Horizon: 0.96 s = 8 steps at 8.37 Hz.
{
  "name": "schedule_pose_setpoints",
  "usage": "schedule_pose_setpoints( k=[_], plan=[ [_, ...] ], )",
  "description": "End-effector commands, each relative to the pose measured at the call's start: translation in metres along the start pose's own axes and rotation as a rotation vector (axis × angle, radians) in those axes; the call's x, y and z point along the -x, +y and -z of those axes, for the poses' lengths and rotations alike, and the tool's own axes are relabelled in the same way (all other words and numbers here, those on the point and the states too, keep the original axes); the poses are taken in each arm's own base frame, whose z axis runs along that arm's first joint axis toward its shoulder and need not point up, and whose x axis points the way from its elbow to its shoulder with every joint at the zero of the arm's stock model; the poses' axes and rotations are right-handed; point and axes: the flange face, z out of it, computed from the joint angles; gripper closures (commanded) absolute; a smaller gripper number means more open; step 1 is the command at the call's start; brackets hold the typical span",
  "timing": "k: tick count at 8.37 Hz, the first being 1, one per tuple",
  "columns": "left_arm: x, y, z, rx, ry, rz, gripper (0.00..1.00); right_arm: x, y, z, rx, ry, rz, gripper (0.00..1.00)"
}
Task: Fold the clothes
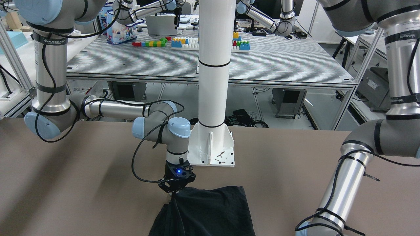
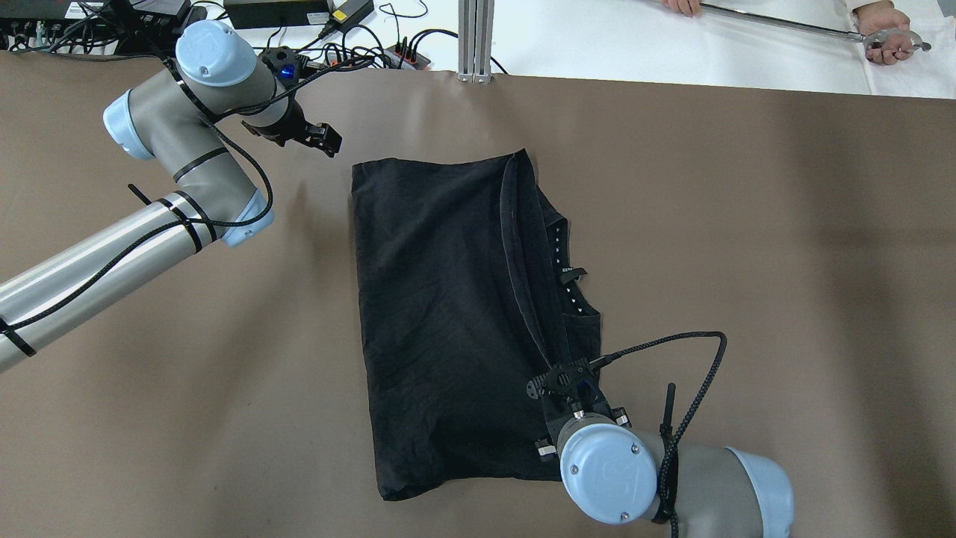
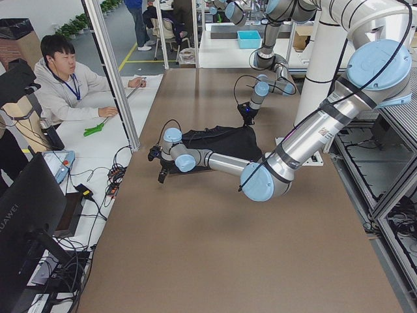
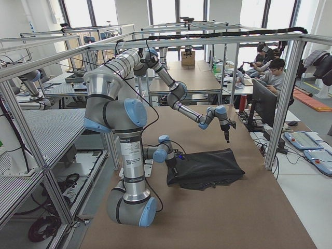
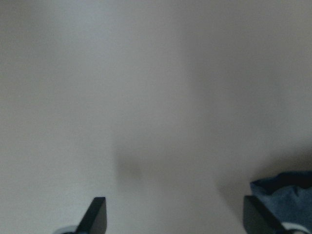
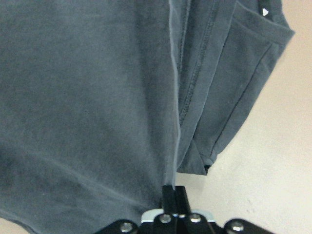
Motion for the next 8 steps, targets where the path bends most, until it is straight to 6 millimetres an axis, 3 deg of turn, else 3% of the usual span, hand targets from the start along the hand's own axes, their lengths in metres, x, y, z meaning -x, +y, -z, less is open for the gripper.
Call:
schedule_pose_setpoints(
  k=[1,2,3,4,6,7,8],
  plan=[
    [0.000,-0.001,0.001,-0.001,-0.001,0.000,0.00,0.018,0.024,-0.002,-0.016,0.006,-0.115,0.15],
    [-0.001,0.000,0.000,0.001,0.000,-0.001,0.00,0.019,0.019,-0.001,-0.021,0.003,-0.115,0.07],
    [-0.001,0.000,0.000,0.001,0.000,-0.001,0.00,0.012,0.005,0.001,-0.035,0.005,-0.130,0.06],
    [-0.001,0.000,0.000,0.001,0.000,-0.001,0.00,0.001,-0.018,0.007,-0.060,0.010,-0.164,0.06],
    [-0.001,0.000,0.000,0.001,0.000,-0.001,0.00,0.001,-0.058,0.013,-0.098,0.021,-0.098,0.06],
    [-0.001,0.000,0.000,0.001,0.000,-0.001,0.00,-0.008,-0.078,0.002,-0.102,0.057,-0.095,0.06],
    [0.000,-0.001,0.001,0.000,0.000,0.000,0.00,-0.002,-0.087,-0.016,-0.086,0.088,-0.052,0.06]
  ],
)
